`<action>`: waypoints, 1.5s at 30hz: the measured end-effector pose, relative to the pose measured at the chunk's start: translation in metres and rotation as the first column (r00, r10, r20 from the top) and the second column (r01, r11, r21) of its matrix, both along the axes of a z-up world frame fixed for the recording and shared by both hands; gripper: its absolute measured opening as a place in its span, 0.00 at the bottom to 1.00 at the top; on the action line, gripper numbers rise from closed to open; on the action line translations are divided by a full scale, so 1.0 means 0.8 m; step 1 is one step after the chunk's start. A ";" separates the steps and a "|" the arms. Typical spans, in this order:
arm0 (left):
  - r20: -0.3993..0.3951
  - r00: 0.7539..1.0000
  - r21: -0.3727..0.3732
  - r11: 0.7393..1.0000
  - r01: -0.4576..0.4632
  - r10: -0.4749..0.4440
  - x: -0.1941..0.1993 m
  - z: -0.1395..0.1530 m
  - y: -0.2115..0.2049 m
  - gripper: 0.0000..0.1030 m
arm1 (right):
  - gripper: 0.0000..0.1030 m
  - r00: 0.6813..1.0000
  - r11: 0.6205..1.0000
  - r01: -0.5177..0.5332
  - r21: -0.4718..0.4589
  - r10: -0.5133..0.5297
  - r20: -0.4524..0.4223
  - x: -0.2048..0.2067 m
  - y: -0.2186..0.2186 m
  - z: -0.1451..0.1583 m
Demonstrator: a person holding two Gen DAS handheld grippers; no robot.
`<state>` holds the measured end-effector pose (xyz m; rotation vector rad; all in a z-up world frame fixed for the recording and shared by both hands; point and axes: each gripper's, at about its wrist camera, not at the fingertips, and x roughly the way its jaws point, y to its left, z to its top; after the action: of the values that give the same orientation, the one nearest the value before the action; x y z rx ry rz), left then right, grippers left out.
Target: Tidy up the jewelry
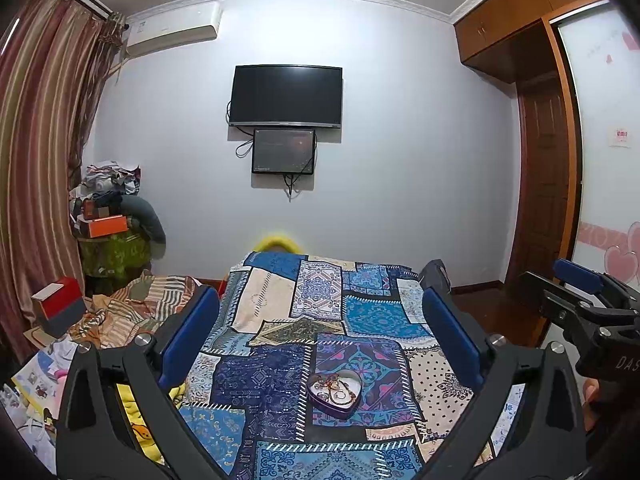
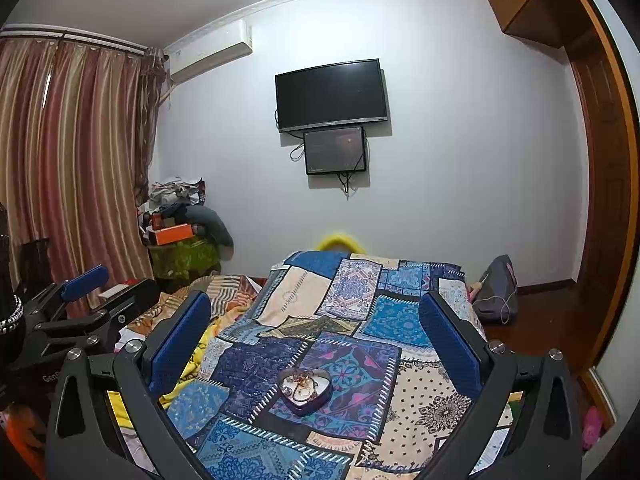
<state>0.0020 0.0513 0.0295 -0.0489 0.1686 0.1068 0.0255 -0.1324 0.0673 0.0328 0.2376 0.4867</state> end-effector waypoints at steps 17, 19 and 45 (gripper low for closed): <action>-0.003 1.000 0.010 1.000 0.004 -0.004 0.002 -0.004 -0.003 0.99 | 1.00 1.000 1.000 0.001 0.008 -0.001 -0.011 0.003 0.002 -0.001; -0.002 1.000 0.013 1.000 0.004 -0.004 0.002 -0.004 -0.003 0.99 | 1.00 1.000 1.000 0.001 0.010 -0.001 -0.011 0.003 0.002 -0.001; -0.025 0.999 0.001 0.999 0.043 -0.043 0.008 -0.009 -0.003 0.99 | 1.00 1.000 1.000 0.006 0.010 -0.006 -0.025 0.010 0.002 -0.008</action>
<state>0.0083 0.0489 0.0223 -0.0428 0.1941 0.0645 0.0336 -0.1307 0.0612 0.0496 0.2596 0.4814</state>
